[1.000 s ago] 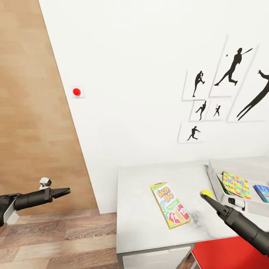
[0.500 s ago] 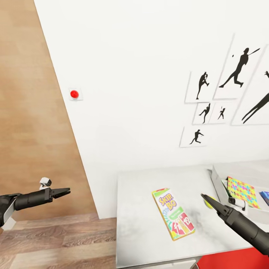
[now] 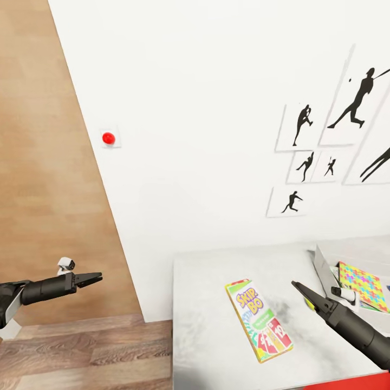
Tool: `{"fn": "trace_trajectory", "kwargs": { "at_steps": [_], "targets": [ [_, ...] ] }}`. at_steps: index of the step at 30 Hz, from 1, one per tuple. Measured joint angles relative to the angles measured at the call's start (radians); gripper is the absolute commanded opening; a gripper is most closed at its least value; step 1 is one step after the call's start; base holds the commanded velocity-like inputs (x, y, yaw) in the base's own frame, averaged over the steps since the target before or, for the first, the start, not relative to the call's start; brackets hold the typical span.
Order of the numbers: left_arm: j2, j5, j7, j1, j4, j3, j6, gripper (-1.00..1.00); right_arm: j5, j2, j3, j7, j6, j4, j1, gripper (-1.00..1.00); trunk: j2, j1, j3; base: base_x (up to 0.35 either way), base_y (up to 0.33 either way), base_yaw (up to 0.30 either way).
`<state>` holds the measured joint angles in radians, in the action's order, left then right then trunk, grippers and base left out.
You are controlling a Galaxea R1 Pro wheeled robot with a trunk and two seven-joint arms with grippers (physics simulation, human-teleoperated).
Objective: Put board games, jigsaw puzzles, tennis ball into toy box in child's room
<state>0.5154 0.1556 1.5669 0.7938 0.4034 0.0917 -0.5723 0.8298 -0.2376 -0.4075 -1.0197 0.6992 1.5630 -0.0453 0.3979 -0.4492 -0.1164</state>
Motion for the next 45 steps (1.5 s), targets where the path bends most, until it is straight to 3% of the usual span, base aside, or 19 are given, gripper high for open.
{"fn": "trace_trajectory", "kwargs": {
  "at_steps": [13,15,20,23,24,26,29,33,35,38,40,45],
  "targets": [
    [0.0,0.001,0.0,0.0,0.0,0.0,0.0,1.0,-0.001,0.0,0.003,0.028,0.0,0.0,0.0,1.0,0.0,0.0,0.0,0.004,0.002,0.0],
    [0.0,0.001,0.0,0.0,0.0,0.001,0.0,1.0,-0.001,0.0,0.009,0.056,0.002,0.001,0.0,1.0,0.0,0.0,0.0,0.0,0.0,0.0],
    [-0.007,0.001,0.0,0.0,0.0,0.0,0.0,1.0,0.001,0.001,0.071,0.171,0.009,0.001,-0.001,1.0,0.0,0.0,0.0,0.0,0.0,0.0],
    [-0.012,0.001,0.0,0.0,0.0,0.001,0.0,1.0,0.008,-0.004,0.131,0.338,0.044,0.001,-0.031,1.0,0.0,0.0,0.0,0.0,0.0,0.0],
    [-0.013,0.001,0.0,0.0,0.0,0.001,0.0,1.0,0.012,-0.002,0.146,0.418,0.086,0.001,-0.074,1.0,0.0,0.0,0.0,0.0,0.0,0.0],
    [-0.013,0.001,0.0,0.0,0.0,0.001,0.0,1.0,0.015,0.001,0.16,0.508,0.144,0.0,-0.129,1.0,0.0,0.0,0.0,0.0,0.0,0.0],
    [-0.015,0.001,0.0,0.0,0.0,0.0,0.0,1.0,0.025,0.028,0.19,0.737,0.272,-0.033,-0.267,1.0,0.0,0.0,0.0,0.0,0.0,0.0],
    [-0.015,0.001,0.0,0.0,0.0,0.0,0.0,1.0,0.017,0.065,0.209,0.987,0.331,-0.127,-0.431,1.0,0.0,0.0,0.0,0.0,0.0,0.0],
    [-0.015,0.001,0.0,0.0,0.0,-0.001,0.0,1.0,0.008,0.072,0.218,1.058,0.34,-0.168,-0.482,1.0,0.0,0.0,0.0,0.0,0.0,0.0],
    [-0.015,0.001,0.0,0.0,0.0,-0.001,0.0,1.0,0.003,0.083,0.265,1.193,0.345,-0.269,-0.573,1.0,0.0,0.0,0.0,0.0,0.0,0.0],
    [-0.015,0.0,0.0,0.0,0.0,0.0,0.0,1.0,0.005,0.098,0.319,1.293,0.345,-0.38,-0.646,1.0,0.0,0.0,0.0,0.0,0.0,0.0],
    [-0.015,0.0,0.0,0.0,0.0,0.0,0.0,1.0,0.001,0.121,0.367,1.36,0.345,-0.515,-0.703,1.0,0.0,0.0,0.0,0.0,0.0,0.0]
  ]
}}
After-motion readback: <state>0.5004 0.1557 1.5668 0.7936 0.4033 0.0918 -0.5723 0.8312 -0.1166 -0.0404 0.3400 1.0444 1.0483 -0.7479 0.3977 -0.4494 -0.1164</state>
